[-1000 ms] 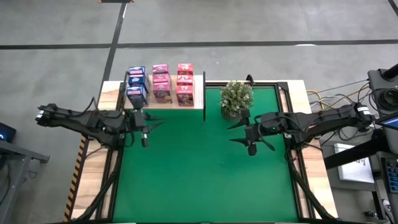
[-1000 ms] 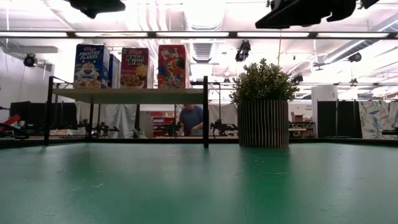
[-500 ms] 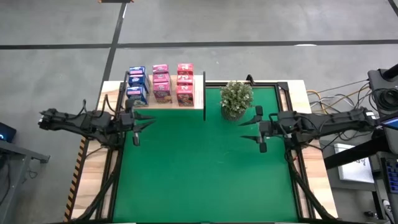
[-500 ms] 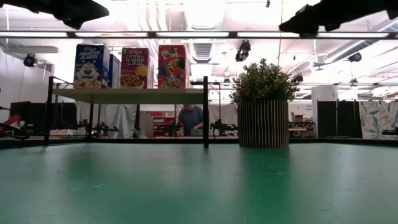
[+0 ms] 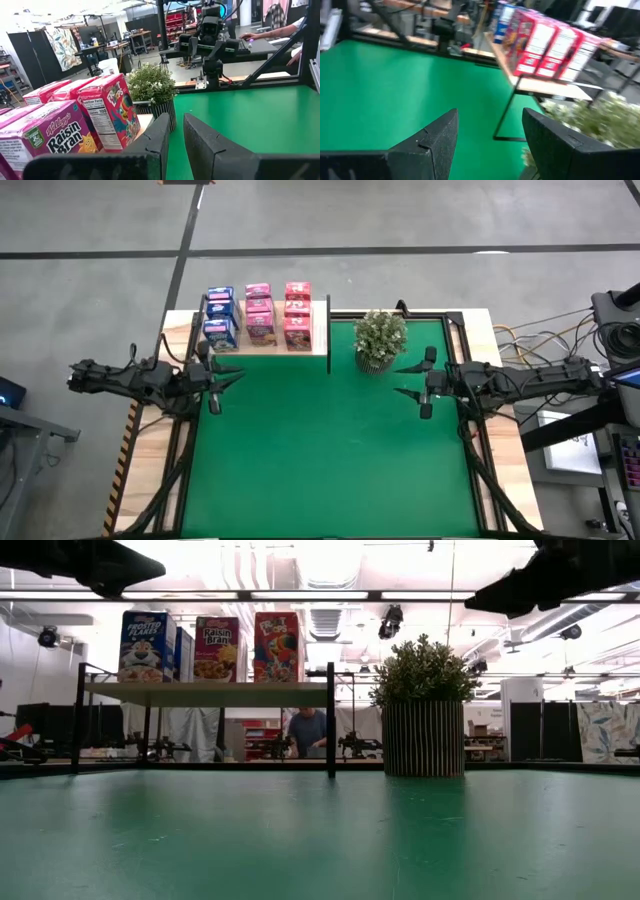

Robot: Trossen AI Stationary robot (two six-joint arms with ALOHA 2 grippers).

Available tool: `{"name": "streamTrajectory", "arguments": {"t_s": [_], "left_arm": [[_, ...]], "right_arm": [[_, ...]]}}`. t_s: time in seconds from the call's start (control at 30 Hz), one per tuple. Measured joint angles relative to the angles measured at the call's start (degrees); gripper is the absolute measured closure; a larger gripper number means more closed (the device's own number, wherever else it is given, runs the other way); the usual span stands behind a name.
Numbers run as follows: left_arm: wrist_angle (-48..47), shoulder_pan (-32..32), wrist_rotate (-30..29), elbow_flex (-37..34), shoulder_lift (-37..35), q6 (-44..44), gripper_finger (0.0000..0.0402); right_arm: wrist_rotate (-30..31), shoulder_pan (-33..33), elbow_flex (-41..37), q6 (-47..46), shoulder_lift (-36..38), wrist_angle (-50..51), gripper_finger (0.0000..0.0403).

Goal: Stack cereal on shelf
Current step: Return to Home Position

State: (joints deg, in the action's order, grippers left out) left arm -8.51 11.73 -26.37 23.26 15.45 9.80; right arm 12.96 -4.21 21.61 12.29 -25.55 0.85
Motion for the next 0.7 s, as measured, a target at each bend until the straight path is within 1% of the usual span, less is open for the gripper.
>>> {"name": "streamTrajectory", "arguments": {"t_s": [0.17, 0.5, 0.63, 0.7], "left_arm": [[0.0, 0.0, 0.0, -0.6, -1.4, 0.0, 0.0361], [-0.5, 0.0, 0.0, -0.6, -1.8, 0.0, 0.0361], [-0.6, 0.0, 0.0, -0.6, -1.8, 0.0, 0.0361], [-1.0, 0.0, 0.0, -0.6, -1.8, 0.0, 0.0361]], "right_arm": [[3.8, 0.0, -3.3, 0.1, 4.0, -1.4, 0.0193], [3.8, 0.0, -7.3, 0.3, 17.6, -1.1, 0.0193], [3.9, 0.0, -8.1, 0.3, 22.3, -1.0, 0.0193], [3.8, 0.0, -9.0, 0.7, 24.2, 0.5, 0.0193]]}}
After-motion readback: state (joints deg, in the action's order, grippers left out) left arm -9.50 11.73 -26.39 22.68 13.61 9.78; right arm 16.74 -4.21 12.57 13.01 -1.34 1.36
